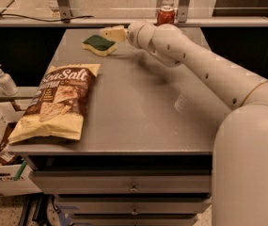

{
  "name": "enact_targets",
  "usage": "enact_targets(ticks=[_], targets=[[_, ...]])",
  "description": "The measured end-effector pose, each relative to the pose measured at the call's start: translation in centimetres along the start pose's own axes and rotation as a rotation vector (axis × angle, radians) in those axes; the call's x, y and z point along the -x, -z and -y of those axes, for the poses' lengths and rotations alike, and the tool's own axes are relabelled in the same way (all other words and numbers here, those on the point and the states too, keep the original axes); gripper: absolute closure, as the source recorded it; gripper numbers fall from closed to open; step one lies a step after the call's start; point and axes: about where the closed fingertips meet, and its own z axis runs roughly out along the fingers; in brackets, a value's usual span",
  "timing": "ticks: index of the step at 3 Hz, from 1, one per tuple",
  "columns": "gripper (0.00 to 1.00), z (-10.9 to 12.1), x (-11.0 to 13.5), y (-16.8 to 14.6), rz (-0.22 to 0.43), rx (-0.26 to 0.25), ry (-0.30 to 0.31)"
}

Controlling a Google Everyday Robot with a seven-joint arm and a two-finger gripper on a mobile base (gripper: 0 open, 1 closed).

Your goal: Move sponge near orange can

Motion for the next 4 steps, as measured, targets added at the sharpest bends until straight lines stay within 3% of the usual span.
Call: enact_targets(ticks=[2,4], targets=[[0.0,2.0,-0.1,-1.7,0.018,-0.063,-0.021],[0.0,3.5,-0.6,-3.3,0.014,-0.085,-0.039]])
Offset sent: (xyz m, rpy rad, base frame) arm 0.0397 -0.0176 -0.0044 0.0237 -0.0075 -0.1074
